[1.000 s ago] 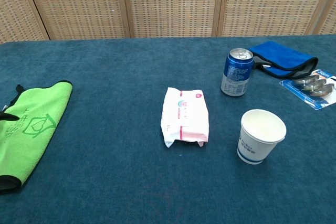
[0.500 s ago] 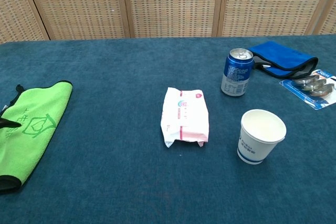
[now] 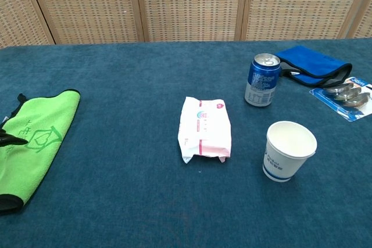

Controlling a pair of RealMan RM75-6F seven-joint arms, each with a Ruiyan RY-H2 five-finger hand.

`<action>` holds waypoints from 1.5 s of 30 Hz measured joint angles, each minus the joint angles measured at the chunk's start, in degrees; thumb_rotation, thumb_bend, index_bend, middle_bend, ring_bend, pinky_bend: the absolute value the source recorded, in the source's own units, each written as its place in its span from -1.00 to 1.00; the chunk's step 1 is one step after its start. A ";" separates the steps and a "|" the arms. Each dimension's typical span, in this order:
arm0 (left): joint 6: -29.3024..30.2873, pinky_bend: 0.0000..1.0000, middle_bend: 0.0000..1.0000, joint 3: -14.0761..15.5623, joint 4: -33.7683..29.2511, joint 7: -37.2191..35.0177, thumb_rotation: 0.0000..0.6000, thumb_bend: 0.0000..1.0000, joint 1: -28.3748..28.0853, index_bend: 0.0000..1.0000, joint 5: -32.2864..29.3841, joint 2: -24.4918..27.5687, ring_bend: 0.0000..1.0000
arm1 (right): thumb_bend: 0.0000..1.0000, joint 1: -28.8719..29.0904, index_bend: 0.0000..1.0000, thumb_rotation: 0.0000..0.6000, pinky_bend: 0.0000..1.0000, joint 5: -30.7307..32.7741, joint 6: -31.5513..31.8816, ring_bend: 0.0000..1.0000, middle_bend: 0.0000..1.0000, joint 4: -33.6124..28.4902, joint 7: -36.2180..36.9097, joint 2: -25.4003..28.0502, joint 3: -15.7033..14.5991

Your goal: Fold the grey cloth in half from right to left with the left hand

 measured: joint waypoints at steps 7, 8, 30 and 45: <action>-0.43 -1.00 -1.00 -0.11 0.31 -0.02 1.00 -0.45 -0.11 0.00 0.08 -0.61 -1.00 | -1.00 -0.01 -0.97 1.00 -1.00 -0.06 0.03 -1.00 -1.00 0.01 -0.02 -0.02 -0.02; -0.47 -1.00 -1.00 -0.10 0.31 -0.03 1.00 -0.45 -0.18 0.00 0.16 -0.68 -1.00 | -1.00 0.00 -0.97 1.00 -1.00 -0.05 0.01 -1.00 -1.00 -0.01 -0.01 -0.02 -0.02; -0.27 -1.00 -1.00 -0.16 -0.34 -0.96 1.00 -0.17 -0.36 0.17 0.28 -0.39 -1.00 | -1.00 0.06 -0.97 1.00 -1.00 -0.18 -0.27 -1.00 -1.00 -0.12 -0.03 0.00 -0.21; -1.17 -1.00 -1.00 0.39 -2.36 0.84 1.00 -0.17 -0.39 -0.14 0.70 0.60 -1.00 | -1.00 0.01 -0.97 1.00 -1.00 -0.24 -0.22 -1.00 -1.00 -0.16 -0.02 0.08 -0.28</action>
